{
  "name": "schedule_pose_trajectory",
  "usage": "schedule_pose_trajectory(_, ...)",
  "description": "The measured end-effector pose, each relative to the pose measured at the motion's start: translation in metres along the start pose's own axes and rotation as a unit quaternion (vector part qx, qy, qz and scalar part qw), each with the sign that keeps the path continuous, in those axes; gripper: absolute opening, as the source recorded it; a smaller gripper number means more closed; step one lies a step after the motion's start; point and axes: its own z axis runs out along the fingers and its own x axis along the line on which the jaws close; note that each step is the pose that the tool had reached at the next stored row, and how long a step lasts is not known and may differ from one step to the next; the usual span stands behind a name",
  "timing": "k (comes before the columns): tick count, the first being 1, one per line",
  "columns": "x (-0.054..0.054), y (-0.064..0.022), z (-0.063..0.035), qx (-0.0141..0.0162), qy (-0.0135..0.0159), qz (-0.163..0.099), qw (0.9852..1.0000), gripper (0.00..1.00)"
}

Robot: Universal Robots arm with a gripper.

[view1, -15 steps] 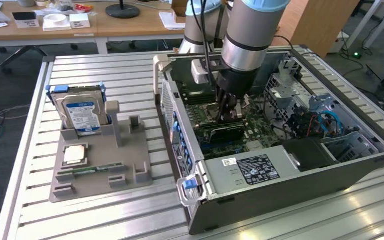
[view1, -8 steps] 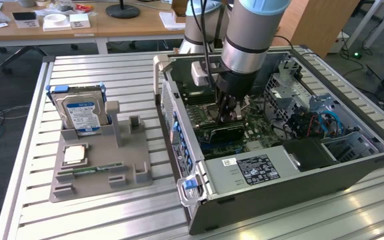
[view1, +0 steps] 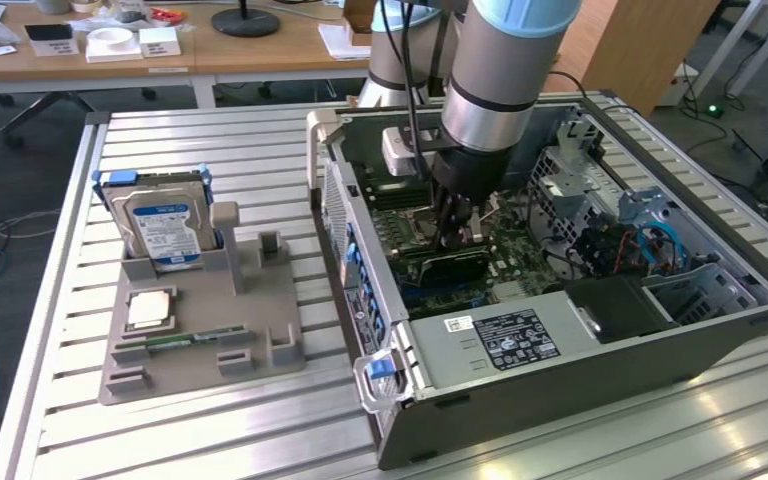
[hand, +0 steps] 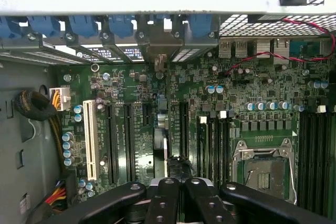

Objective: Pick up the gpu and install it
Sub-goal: 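Press down on the gpu until it lock into place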

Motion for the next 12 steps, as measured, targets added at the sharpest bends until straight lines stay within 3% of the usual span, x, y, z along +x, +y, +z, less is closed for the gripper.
schedule_pose_trajectory(12, 0.0016, 0.0, 0.0045, 0.0001, -0.0003, 0.0, 1.0, 0.11)
